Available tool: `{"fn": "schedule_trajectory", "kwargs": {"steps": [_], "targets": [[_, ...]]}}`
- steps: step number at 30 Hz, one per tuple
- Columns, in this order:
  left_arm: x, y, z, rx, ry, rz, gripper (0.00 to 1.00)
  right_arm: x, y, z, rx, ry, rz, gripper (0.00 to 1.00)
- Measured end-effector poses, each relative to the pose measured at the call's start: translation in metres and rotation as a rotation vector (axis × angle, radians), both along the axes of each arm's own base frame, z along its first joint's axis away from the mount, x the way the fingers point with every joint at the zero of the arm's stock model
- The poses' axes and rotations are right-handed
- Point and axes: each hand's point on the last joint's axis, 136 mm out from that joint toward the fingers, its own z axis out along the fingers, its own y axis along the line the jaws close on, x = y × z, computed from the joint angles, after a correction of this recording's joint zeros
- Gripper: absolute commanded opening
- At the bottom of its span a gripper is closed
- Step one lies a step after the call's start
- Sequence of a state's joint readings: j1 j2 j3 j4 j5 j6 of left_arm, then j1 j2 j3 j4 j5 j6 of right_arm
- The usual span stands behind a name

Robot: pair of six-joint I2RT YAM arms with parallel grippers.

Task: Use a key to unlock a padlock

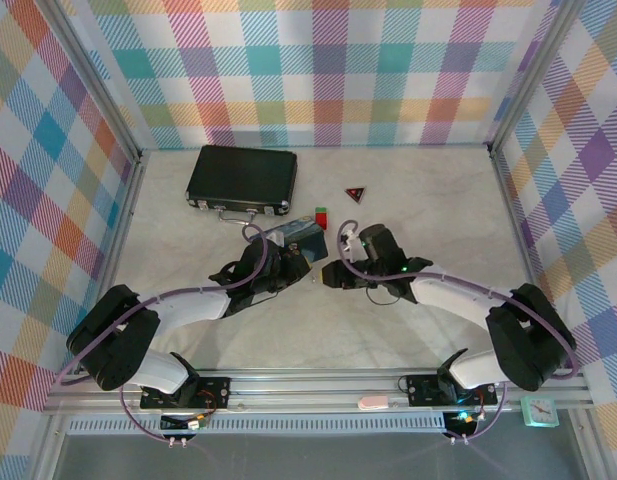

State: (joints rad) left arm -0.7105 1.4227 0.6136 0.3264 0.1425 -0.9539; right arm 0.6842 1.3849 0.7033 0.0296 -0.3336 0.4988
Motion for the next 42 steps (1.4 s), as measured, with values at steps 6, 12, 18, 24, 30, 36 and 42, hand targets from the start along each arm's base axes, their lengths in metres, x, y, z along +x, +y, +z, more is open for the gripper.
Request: {"fn": "schedule_trajectory", "kwargs": {"steps": [6, 12, 18, 24, 30, 36, 42], "targets": [[-0.003, -0.003, -0.004, -0.015, 0.046, 0.000, 0.00, -0.013, 0.012, -0.006, -0.056, -0.225, 0.141, 0.39], [-0.004, -0.004, -0.005, -0.033, 0.066, 0.003, 0.00, 0.002, 0.018, -0.005, -0.090, -0.389, 0.174, 0.38], [-0.005, -0.005, -0.004, -0.045, 0.077, 0.005, 0.00, 0.003, 0.024, -0.020, -0.132, -0.425, 0.210, 0.38], [-0.005, -0.006, -0.004, -0.048, 0.080, 0.004, 0.00, 0.005, 0.028, -0.030, -0.148, -0.431, 0.214, 0.30], [-0.003, -0.005, -0.003, -0.054, 0.075, 0.015, 0.00, 0.011, 0.027, -0.030, -0.166, -0.453, 0.195, 0.10], [-0.001, -0.003, -0.003, -0.056, 0.071, 0.023, 0.00, 0.011, 0.026, -0.031, -0.167, -0.437, 0.177, 0.03], [-0.007, -0.004, -0.005, -0.046, 0.045, -0.021, 0.00, 0.006, 0.024, -0.031, -0.089, -0.301, 0.161, 0.03]]}}
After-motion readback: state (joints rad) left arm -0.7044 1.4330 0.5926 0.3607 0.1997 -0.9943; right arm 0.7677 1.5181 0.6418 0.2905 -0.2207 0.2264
